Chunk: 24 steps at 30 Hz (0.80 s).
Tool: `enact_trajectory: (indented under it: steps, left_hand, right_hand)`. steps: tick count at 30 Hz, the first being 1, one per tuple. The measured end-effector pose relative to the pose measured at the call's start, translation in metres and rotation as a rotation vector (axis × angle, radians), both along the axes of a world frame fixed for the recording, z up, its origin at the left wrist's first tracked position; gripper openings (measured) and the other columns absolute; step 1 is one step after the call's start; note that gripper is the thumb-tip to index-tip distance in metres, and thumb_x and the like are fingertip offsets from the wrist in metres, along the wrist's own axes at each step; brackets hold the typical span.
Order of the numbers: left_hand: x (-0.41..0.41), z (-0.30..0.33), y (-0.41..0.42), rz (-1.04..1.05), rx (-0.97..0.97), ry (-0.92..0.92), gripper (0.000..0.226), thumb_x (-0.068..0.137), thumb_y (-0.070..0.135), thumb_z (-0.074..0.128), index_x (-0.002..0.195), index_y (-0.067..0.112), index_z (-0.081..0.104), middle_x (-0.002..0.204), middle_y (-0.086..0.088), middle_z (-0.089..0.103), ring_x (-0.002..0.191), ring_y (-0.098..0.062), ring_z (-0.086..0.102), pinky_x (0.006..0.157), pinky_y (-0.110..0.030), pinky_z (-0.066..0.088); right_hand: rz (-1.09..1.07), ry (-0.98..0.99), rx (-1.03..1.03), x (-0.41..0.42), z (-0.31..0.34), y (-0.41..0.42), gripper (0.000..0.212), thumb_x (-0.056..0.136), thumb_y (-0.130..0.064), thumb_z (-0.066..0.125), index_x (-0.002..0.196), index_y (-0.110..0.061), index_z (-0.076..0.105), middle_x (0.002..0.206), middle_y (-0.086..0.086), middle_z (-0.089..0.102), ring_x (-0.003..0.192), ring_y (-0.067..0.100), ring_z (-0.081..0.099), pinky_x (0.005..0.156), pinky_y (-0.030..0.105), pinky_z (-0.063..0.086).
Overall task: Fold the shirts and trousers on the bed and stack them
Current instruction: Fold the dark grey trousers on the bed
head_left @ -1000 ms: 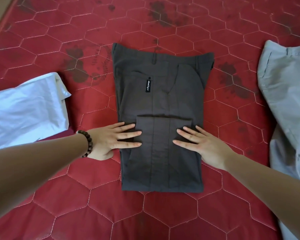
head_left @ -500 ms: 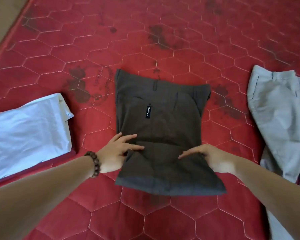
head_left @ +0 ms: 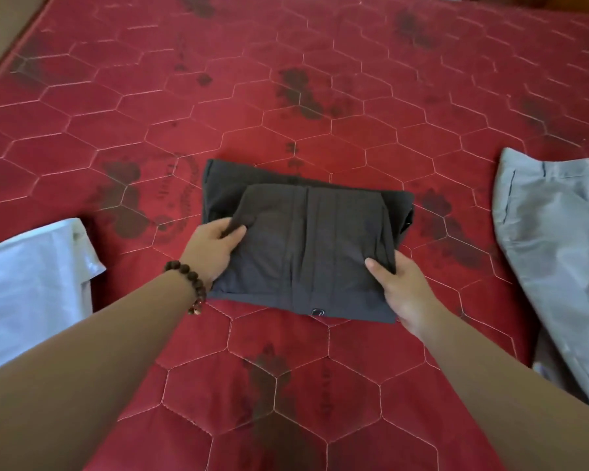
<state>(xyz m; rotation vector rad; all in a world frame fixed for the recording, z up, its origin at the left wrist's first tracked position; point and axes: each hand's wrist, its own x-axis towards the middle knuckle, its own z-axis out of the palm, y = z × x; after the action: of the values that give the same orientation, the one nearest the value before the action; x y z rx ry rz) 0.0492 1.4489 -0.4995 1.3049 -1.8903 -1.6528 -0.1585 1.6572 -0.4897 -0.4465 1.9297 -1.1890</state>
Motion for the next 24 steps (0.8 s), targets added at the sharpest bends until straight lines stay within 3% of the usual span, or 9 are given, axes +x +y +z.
enact_trajectory:
  steps: [4, 8, 10, 12, 14, 17, 20, 22, 24]
  left_hand:
    - [-0.006, -0.015, -0.002, -0.004, -0.117, -0.139, 0.018, 0.098, 0.015, 0.052, 0.099, 0.017, 0.07, 0.096, -0.001, 0.071, 0.094, -0.014, 0.061, 0.09, -0.036, 0.049]
    - [-0.016, -0.018, -0.004, 0.096, -0.197, -0.221, 0.022, 0.098, 0.015, 0.049, 0.092, 0.003, 0.067, 0.085, -0.012, 0.067, 0.076, -0.02, 0.058, 0.068, -0.032, 0.044]
    - [-0.021, -0.012, -0.006, 0.151, -0.273, -0.28, 0.021, 0.097, 0.016, 0.051, 0.09, 0.002, 0.065, 0.079, -0.01, 0.063, 0.081, -0.029, 0.06, 0.061, -0.032, 0.037]
    - [-0.022, -0.004, -0.005, 0.198, -0.396, -0.438, 0.017, 0.095, 0.018, 0.053, 0.103, 0.008, 0.063, 0.093, -0.011, 0.065, 0.094, -0.032, 0.06, 0.072, -0.032, 0.042]
    - [-0.025, 0.005, -0.001, 0.202, -0.622, -0.507, 0.027, 0.092, 0.018, 0.054, 0.119, 0.012, 0.056, 0.116, -0.011, 0.06, 0.108, -0.031, 0.054, 0.086, -0.042, 0.045]
    - [-0.051, 0.011, 0.008, -0.129, -0.953, -0.406, 0.042, 0.091, 0.025, 0.046, 0.132, 0.013, 0.052, 0.139, -0.008, 0.049, 0.131, -0.029, 0.039, 0.104, -0.047, 0.032]
    - [-0.079, -0.008, 0.019, -0.581, -0.946, -0.564, 0.065, 0.093, 0.044, 0.012, 0.152, 0.019, 0.021, 0.16, 0.002, 0.015, 0.148, -0.022, 0.005, 0.119, -0.046, 0.009]
    - [-0.081, -0.034, 0.02, -0.636, -0.91, -0.643, 0.069, 0.089, 0.048, -0.002, 0.153, 0.026, 0.008, 0.162, 0.008, 0.002, 0.149, -0.022, -0.006, 0.12, -0.047, 0.001]
    - [-0.076, -0.05, 0.018, -0.575, -0.914, -0.646, 0.064, 0.092, 0.05, 0.002, 0.153, 0.031, 0.008, 0.161, 0.009, 0.001, 0.149, -0.025, -0.005, 0.119, -0.05, 0.001]
  right_hand:
    - [0.017, 0.134, 0.094, -0.001, -0.013, -0.011, 0.023, 0.098, -0.021, 0.053, 0.119, -0.019, 0.063, 0.117, -0.003, 0.065, 0.11, 0.018, 0.06, 0.096, 0.037, 0.048]
    - [-0.041, 0.168, 0.166, -0.002, -0.017, -0.027, 0.026, 0.099, -0.02, 0.051, 0.12, -0.013, 0.063, 0.118, 0.002, 0.064, 0.111, 0.023, 0.057, 0.091, 0.034, 0.044]
    - [-0.03, 0.22, 0.223, -0.002, -0.016, -0.033, 0.025, 0.098, -0.024, 0.053, 0.115, -0.01, 0.064, 0.114, 0.005, 0.065, 0.108, 0.026, 0.057, 0.083, 0.03, 0.041]
    - [0.002, 0.375, 0.369, 0.004, -0.011, -0.035, 0.023, 0.095, -0.029, 0.056, 0.105, -0.009, 0.061, 0.105, 0.009, 0.064, 0.1, 0.03, 0.059, 0.075, 0.031, 0.039]
    - [-0.042, 0.762, 0.407, 0.01, -0.002, -0.036, 0.023, 0.093, -0.029, 0.058, 0.104, -0.009, 0.055, 0.101, 0.01, 0.06, 0.092, 0.028, 0.058, 0.071, 0.036, 0.042]
    - [0.08, 1.202, 0.159, 0.018, 0.0, -0.057, 0.036, 0.09, -0.018, 0.057, 0.123, -0.004, 0.055, 0.125, 0.015, 0.055, 0.119, 0.032, 0.051, 0.097, 0.045, 0.044]
    - [0.455, 1.22, 0.231, 0.022, -0.023, -0.09, 0.053, 0.094, -0.024, 0.042, 0.144, -0.008, 0.039, 0.154, 0.011, 0.032, 0.146, 0.028, 0.02, 0.118, 0.052, 0.016]
    - [0.569, 1.185, 0.33, 0.021, -0.044, -0.099, 0.059, 0.095, -0.033, 0.023, 0.152, -0.016, 0.022, 0.161, 0.003, 0.015, 0.149, 0.022, 0.004, 0.119, 0.053, 0.004]
    - [0.529, 1.156, 0.367, 0.02, -0.062, -0.096, 0.06, 0.095, -0.038, 0.016, 0.154, -0.025, 0.014, 0.162, 0.001, 0.008, 0.149, 0.019, 0.001, 0.119, 0.053, 0.003]
